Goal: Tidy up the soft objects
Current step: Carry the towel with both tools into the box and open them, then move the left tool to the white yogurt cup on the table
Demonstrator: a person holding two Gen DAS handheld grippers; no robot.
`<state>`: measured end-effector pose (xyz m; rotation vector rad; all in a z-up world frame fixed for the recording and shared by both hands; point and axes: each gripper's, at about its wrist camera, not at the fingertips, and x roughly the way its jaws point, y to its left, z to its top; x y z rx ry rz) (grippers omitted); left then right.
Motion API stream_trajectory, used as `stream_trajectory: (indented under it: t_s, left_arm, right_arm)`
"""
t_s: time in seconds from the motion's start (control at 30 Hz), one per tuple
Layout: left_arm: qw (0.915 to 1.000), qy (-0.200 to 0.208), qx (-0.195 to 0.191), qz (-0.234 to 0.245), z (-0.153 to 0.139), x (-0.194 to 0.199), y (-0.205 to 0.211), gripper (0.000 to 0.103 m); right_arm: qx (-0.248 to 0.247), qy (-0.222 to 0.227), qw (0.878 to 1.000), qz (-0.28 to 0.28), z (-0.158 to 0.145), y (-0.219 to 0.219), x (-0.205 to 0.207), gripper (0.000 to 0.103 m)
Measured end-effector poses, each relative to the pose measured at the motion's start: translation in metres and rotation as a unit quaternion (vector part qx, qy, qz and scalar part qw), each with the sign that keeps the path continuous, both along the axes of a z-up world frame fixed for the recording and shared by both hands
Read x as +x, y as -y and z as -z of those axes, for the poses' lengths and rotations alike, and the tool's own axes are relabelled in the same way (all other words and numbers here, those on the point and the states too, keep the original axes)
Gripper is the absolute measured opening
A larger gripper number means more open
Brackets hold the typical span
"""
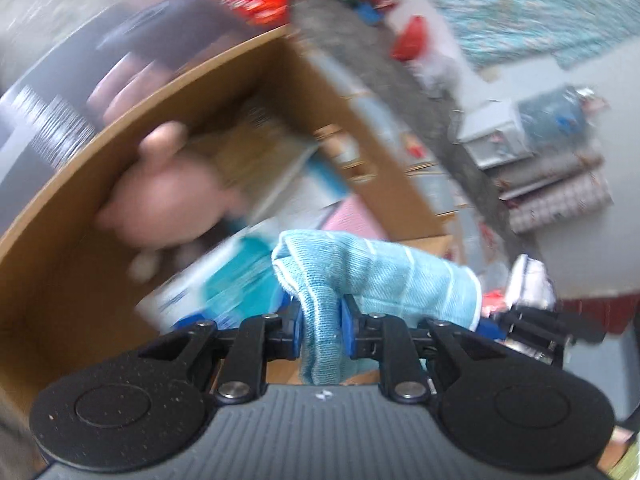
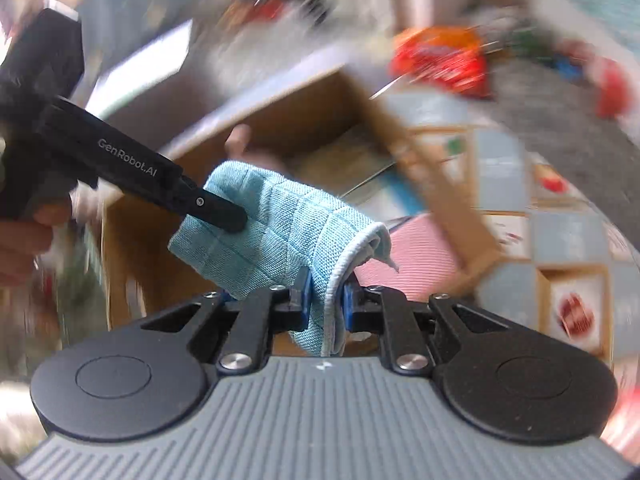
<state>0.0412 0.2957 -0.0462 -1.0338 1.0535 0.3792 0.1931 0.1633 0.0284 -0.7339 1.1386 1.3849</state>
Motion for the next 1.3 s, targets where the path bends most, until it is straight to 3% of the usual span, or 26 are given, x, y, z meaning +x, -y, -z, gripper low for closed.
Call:
stream_trajectory:
  t_s: [0.13,0.33,0.47,0.63,0.7,0.87,1.03,1.17,1.3]
  left_arm:
    - [0.9988,-0.028,-0.034,-0.02,0.032,-0.021,0.002,0.018]
    - [0.9939,-0.069,-0.085,-0.015,0.084,-0.025,0.017,0.018]
    - [0.9936,-0.073,-0.087,0.003,0.097,-0.021,0.024,0.021]
    - [0.9924,-0.088,-0.08,0.03,0.105,-0.015,0.035,0.032]
    - [0.9924,-0.086,-0.08,0.039,0.102,-0.016,0.036,0.042]
    - [0.9933,-0.075,-0.077,0.042,0.089,-0.021,0.034,0.05]
    - [0.9956,-0.055,-0.042,0.063,0.066,-0.021,0.035,0.066]
    - [0.9942,-0.037,0.008,0.1,0.043,-0.017,0.043,0.078]
    - [0.9848,-0.021,0.067,0.159,0.023,-0.011,0.059,0.088]
  right_arm:
    - [-0.083,0.023,0.989,-0.122,0.025,-0.043,-0.021,0.014]
    - [-0.191,0.035,0.952,-0.235,0.069,-0.079,-0.039,0.015]
    - [-0.235,0.064,0.939,-0.241,0.087,-0.09,-0.046,0.025]
    - [-0.225,0.102,0.942,-0.229,0.078,-0.093,-0.04,0.038]
    - [-0.214,0.105,0.948,-0.209,0.068,-0.09,-0.031,0.048]
    - [-0.168,0.082,0.975,-0.12,0.036,-0.072,0.001,0.049]
    - [-0.065,0.046,0.997,0.008,-0.008,-0.028,0.013,0.053]
    - [0.013,0.033,0.991,0.128,-0.04,0.033,0.011,0.063]
    - [0.064,0.038,0.963,0.257,-0.061,0.113,-0.001,0.069]
